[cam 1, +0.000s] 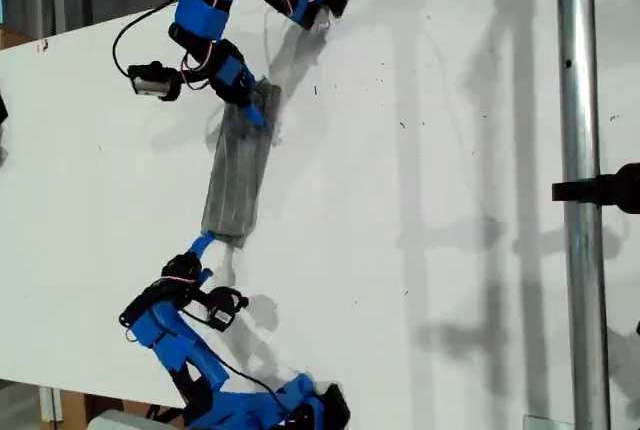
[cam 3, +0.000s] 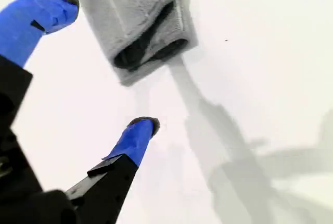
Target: Grasp corners of a towel and fold twice.
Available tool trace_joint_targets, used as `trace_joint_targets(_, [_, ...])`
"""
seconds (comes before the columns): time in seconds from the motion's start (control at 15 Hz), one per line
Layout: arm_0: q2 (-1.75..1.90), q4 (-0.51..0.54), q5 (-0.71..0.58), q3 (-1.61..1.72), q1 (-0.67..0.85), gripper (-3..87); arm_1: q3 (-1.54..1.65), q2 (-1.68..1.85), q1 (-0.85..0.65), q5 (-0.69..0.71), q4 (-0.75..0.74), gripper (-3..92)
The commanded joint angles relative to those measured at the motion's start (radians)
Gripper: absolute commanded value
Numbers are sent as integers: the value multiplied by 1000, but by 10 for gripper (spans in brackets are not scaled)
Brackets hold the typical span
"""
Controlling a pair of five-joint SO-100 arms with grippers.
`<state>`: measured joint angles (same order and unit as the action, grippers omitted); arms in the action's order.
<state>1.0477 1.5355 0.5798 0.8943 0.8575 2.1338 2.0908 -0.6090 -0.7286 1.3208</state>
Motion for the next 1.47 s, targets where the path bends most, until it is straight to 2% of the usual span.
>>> trace_joint_targets(0.0, [255,18,-2,35,-43,401,-160,141,14,-49,179,193])
trace_joint_targets(0.2, [586,-40,-23,293,-158,432,-49,341,-35,-143,307,193])
trace_joint_targets(0.47, [1072,-178,49,847,-299,439,98,399,-15,-285,264,193])
trace_joint_targets(0.53, [1253,-245,78,1045,-328,421,195,410,-35,-321,236,279])
trace_joint_targets(0.6, [1493,-322,86,1253,-353,305,253,440,-28,-367,206,409])
trace_joint_targets(0.67, [1750,-351,114,1433,-373,173,264,474,-14,-403,210,480])
trace_joint_targets(0.73, [2002,-385,155,1603,-416,4,290,503,-32,-417,202,441])
trace_joint_targets(0.8, [2183,-379,207,1726,-456,-29,364,549,-38,-463,169,376])
trace_joint_targets(0.93, [2414,-371,273,1899,-509,-29,463,623,-17,-506,104,383])
trace_joint_targets(1.07, [2424,-399,298,1980,-541,-29,515,546,-74,-505,20,431])
trace_joint_targets(1.2, [2424,-377,302,2010,-545,-29,549,399,-146,-474,-126,465])
trace_joint_targets(1.4, [2425,-360,313,2028,-555,-29,456,149,-235,-416,-256,480])
